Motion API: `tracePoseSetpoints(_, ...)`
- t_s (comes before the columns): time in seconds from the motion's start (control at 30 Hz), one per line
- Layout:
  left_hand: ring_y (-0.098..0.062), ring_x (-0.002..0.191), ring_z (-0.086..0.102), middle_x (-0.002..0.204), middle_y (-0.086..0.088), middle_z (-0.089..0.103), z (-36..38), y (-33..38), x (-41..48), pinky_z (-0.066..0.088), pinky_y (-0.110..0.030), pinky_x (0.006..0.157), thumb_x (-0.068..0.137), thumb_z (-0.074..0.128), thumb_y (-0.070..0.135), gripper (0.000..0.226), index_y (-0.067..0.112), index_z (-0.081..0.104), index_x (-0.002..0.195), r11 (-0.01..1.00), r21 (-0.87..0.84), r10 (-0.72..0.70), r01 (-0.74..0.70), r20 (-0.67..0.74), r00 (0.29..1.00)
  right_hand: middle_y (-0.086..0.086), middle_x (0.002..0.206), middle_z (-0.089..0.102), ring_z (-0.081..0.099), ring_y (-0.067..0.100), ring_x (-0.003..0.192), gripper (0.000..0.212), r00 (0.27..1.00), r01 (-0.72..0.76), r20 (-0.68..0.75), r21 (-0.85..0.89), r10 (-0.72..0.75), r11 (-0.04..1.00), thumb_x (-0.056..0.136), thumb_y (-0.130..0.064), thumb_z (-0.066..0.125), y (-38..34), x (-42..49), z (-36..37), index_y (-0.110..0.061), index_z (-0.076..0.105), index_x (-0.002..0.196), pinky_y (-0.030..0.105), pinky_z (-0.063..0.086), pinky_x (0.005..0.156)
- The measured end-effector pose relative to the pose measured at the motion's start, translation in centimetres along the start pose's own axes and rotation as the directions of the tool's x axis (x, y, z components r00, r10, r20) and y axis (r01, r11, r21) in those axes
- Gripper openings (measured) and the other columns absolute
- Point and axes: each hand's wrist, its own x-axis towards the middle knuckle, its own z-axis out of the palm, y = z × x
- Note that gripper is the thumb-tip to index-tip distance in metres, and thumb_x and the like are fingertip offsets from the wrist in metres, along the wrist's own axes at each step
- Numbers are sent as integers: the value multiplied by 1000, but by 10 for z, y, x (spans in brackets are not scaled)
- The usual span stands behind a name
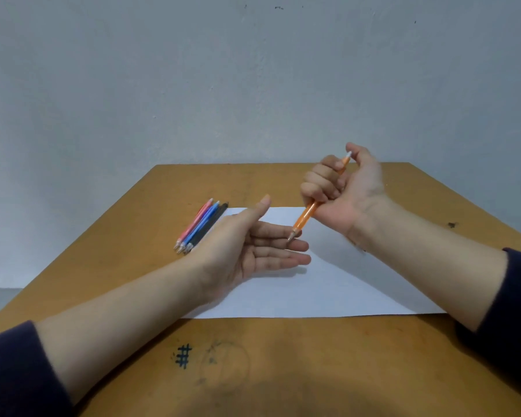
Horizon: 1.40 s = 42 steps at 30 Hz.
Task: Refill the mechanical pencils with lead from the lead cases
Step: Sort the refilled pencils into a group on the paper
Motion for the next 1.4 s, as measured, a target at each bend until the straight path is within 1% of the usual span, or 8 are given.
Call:
tracePoseSetpoints(0.1,-42,97,67,103,-32,67,0,-2,0,55,-42,85,79,48,52,71,-15,66,97,989,-113,-86,97,98,991,-4,38,16,14,12,30,50,1000,14,-11,33,-14,999,85,-44,38,-3,1,-2,-16,28,45,18,10,37)
tracePoseSetpoints(0.27,-43,105,63,113,-33,63,-5,-1,1,53,-45,90,82,39,61,83,-15,63,106,975,-144,-133,168,222,966,-5,36,16,14,12,28,48,1000,28,1,44,-28,999,84,-39,37,-4,3,-5,-17,25,43,17,10,35)
tracePoseSetpoints(0.37,-43,105,64,114,-33,62,-4,-1,2,54,-44,88,82,37,64,87,-15,62,107,973,-148,-139,180,252,958,-5,36,15,14,12,27,40,999,43,2,40,-43,998,77,-31,39,-3,3,-5,-17,25,42,18,9,34)
tracePoseSetpoints(0.73,-43,104,64,113,-34,62,-6,-1,2,54,-44,87,85,31,68,92,-15,62,107,974,-134,-142,183,268,953,-4,37,16,14,12,27,35,998,54,-21,40,-53,998,74,-26,38,-1,2,-5,-17,25,42,16,9,35)
tracePoseSetpoints(0.93,-43,103,64,112,-34,62,-6,0,3,53,-43,88,85,29,70,94,-15,64,105,973,-132,-148,189,269,952,-4,37,15,14,11,28,46,998,43,-36,44,-42,998,85,-33,35,-2,4,-8,-17,25,43,17,10,34)
tracePoseSetpoints(1.1,-43,105,64,114,-34,62,-6,0,3,53,-43,89,84,29,70,94,-14,63,106,971,-133,-156,197,272,950,-4,37,16,14,12,28,33,997,63,-38,35,-62,997,72,-25,37,-2,3,-6,-17,26,42,17,10,33)
tracePoseSetpoints(1.27,-43,103,64,113,-33,62,-6,0,2,54,-42,86,80,32,70,94,-15,63,106,970,-133,-164,205,270,949,-4,36,15,14,12,28,40,997,58,-50,27,-57,998,78,-30,37,-2,4,-7,-17,25,42,16,10,34)
tracePoseSetpoints(1.4,-43,101,65,111,-34,63,-6,1,2,56,-42,84,79,33,71,94,-15,66,102,967,-146,-167,211,266,950,-4,36,16,15,12,27,32,998,57,-32,34,-56,998,70,-25,37,-2,2,-6,-16,25,41,16,10,33)
